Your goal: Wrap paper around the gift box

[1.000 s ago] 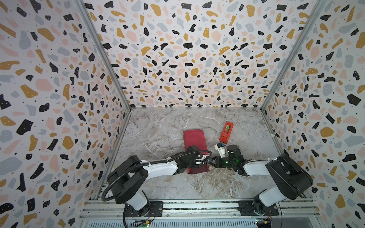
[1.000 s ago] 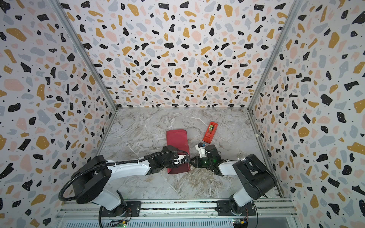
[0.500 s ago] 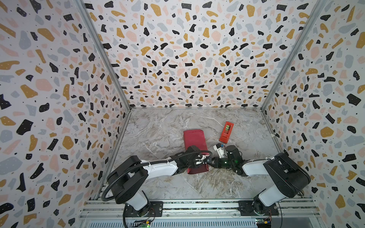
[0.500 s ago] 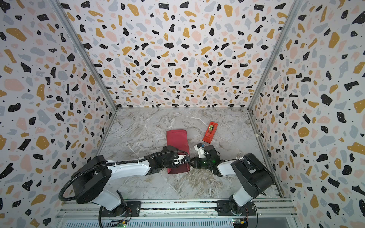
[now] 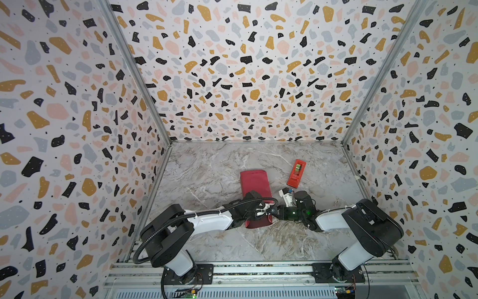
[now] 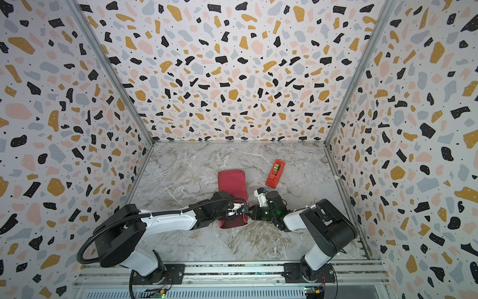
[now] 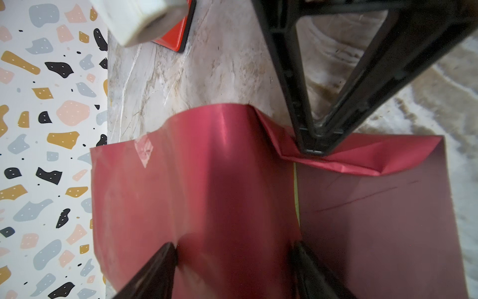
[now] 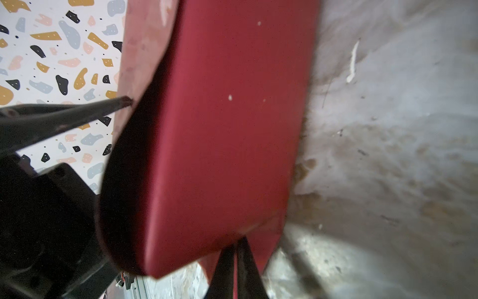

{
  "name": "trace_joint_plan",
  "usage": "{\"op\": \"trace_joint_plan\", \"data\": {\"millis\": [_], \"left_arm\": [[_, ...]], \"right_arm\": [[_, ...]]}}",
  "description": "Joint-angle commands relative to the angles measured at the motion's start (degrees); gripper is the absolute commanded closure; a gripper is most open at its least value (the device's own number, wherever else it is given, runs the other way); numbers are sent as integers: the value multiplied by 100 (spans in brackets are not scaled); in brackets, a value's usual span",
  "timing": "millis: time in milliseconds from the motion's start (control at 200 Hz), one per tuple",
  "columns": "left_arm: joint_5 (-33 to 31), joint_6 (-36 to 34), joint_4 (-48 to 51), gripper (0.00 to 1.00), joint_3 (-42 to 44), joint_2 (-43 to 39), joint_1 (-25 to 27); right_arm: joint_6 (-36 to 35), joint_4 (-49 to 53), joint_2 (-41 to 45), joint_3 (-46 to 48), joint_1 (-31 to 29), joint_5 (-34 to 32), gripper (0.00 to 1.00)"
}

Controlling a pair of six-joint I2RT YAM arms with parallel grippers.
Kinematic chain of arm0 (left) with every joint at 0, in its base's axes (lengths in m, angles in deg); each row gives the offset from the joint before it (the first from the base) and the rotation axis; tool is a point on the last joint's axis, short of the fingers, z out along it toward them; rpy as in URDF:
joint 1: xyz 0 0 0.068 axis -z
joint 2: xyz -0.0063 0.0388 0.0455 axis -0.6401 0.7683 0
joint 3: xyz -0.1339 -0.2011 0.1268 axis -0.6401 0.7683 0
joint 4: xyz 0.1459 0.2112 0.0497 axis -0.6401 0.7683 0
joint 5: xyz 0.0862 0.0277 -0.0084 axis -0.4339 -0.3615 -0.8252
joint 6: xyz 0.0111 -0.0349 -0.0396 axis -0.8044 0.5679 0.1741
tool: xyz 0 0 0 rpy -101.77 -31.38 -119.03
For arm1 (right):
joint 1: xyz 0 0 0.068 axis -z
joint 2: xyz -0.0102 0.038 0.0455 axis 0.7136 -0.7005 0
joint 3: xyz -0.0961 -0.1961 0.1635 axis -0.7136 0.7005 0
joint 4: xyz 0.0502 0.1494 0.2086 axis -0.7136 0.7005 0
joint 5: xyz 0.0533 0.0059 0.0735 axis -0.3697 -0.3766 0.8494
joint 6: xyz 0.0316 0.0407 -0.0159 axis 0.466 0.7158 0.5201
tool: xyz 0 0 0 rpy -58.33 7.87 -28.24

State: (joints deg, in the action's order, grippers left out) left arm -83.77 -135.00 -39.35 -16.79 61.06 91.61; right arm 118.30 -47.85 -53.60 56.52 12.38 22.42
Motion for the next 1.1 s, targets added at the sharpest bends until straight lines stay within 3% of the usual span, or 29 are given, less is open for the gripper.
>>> {"op": "trace_joint_plan", "data": {"millis": [0, 1091], "left_arm": [[-13, -8, 252, 29, 160, 143, 8], [-1, -9, 286, 29, 152, 121, 32]], "right_arm": [[111, -197, -58, -119, -61, -154, 93], [731, -755, -439, -69, -453, -1092, 96]]}}
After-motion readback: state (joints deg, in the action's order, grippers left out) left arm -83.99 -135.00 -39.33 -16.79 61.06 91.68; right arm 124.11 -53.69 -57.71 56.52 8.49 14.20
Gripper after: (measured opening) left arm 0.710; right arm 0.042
